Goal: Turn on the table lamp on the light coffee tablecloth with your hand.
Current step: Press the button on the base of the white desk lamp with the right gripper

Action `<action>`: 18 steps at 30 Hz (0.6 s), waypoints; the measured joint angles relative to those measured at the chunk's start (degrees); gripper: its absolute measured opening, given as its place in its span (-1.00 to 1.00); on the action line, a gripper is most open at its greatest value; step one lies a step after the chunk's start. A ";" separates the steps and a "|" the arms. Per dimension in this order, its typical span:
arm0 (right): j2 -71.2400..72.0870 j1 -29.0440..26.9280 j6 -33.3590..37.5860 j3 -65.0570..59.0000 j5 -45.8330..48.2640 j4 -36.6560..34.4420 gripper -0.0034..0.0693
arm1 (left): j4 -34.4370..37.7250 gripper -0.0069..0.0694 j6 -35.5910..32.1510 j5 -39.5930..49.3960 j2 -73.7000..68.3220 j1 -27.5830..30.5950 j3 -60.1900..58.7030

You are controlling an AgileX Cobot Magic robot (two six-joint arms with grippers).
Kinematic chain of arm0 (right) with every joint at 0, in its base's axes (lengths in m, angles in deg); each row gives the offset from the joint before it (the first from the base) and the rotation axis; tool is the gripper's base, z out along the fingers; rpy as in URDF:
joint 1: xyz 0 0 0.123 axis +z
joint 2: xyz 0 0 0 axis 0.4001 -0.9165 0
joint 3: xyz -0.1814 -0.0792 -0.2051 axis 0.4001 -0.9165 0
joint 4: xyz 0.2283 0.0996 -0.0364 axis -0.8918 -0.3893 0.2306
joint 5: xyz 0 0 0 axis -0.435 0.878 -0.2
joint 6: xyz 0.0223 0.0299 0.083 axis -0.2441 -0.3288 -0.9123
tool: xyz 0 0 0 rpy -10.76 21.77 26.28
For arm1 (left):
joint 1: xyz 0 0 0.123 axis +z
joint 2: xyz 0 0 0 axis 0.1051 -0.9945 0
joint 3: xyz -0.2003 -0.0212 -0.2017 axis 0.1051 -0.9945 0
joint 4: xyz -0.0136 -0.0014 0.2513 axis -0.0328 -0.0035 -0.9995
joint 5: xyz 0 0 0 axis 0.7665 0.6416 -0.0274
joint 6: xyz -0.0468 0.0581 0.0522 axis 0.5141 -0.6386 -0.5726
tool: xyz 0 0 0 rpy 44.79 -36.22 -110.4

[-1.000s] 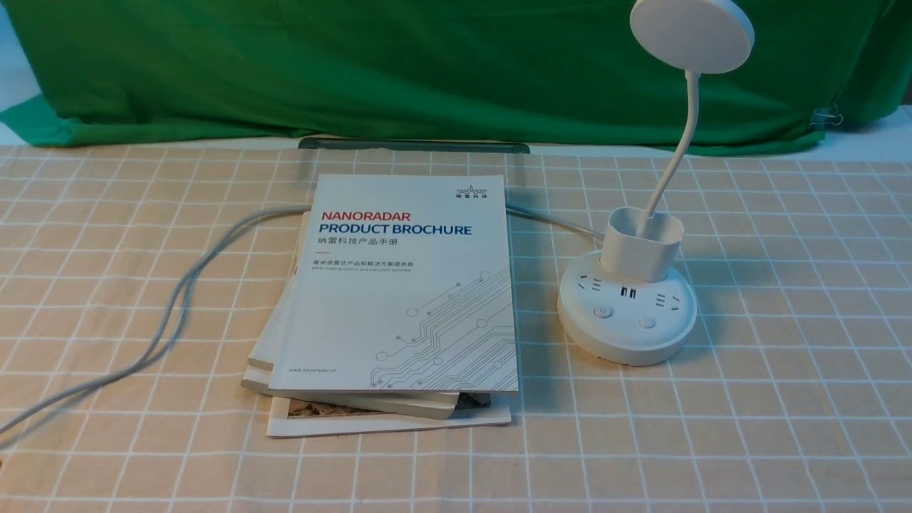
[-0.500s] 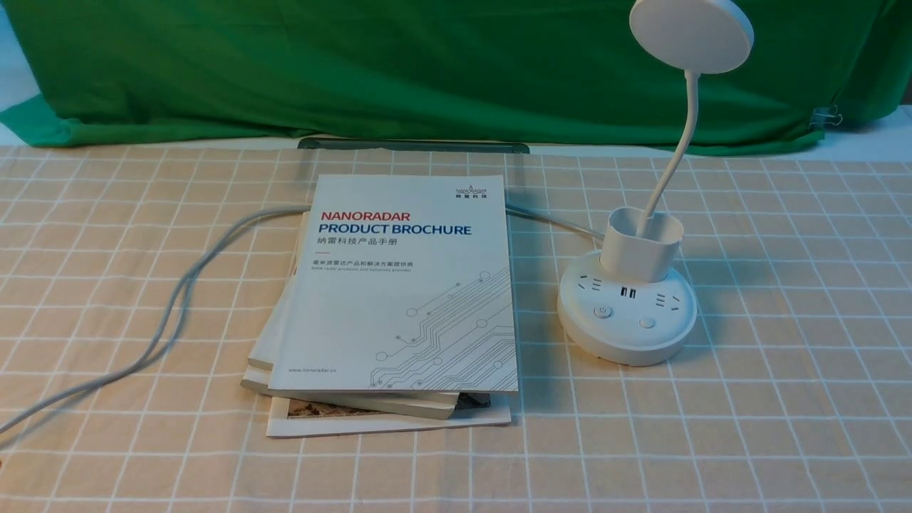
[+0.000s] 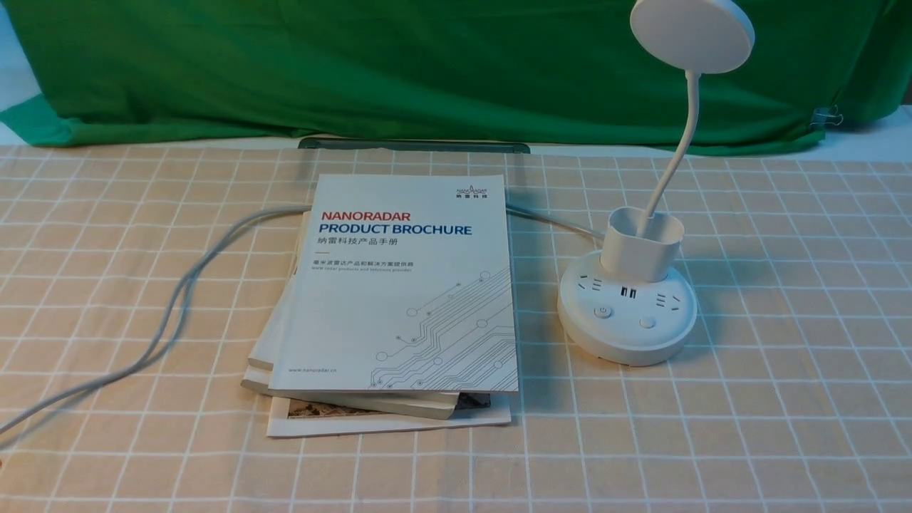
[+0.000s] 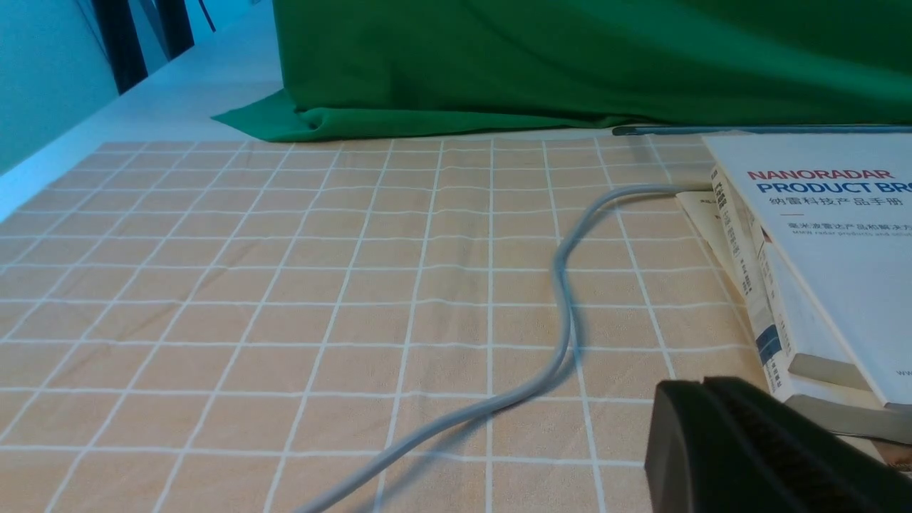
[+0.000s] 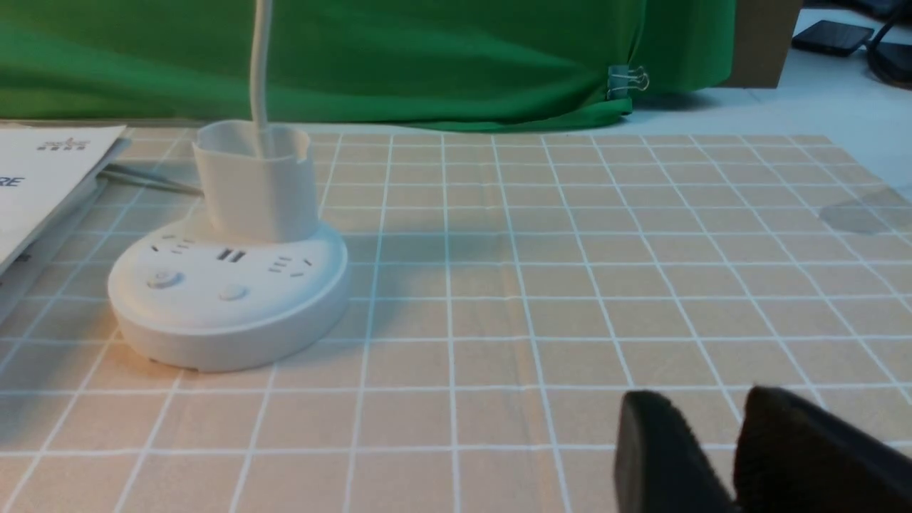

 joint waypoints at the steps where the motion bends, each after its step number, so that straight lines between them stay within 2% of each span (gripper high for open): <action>1: 0.00 0.00 -0.01 0.00 0.00 0.00 -0.25 | 0.00 -0.76 0.00 0.00 0.00 0.00 0.00; 7: 0.00 0.00 -0.09 0.00 0.00 -0.19 -0.25 | 0.00 -0.76 0.00 0.00 0.00 0.00 0.00; 9: 0.00 0.00 -2.77 0.00 -0.11 -3.15 -0.25 | 0.00 -0.76 0.00 0.00 0.00 0.00 0.00; 11: 0.00 0.00 -8.89 0.00 -0.11 -7.75 -0.25 | 0.00 -0.76 0.00 0.00 0.00 0.00 0.00; 12: 0.00 0.00 -14.77 0.00 -0.11 -11.39 -0.25 | 0.00 -0.76 0.00 0.00 0.00 0.00 0.00; 14: 0.00 0.00 -19.54 0.00 -0.11 -13.79 -0.25 | 0.00 -0.76 0.00 0.00 0.00 0.00 0.00; 17: 0.00 0.00 -36.36 0.00 -0.33 -18.74 -0.25 | 0.00 -0.76 0.00 0.00 0.00 0.00 0.00; 18: 0.00 0.00 -38.69 0.00 -0.46 -19.16 -0.25 | 0.00 -0.76 0.00 0.00 0.00 0.00 0.00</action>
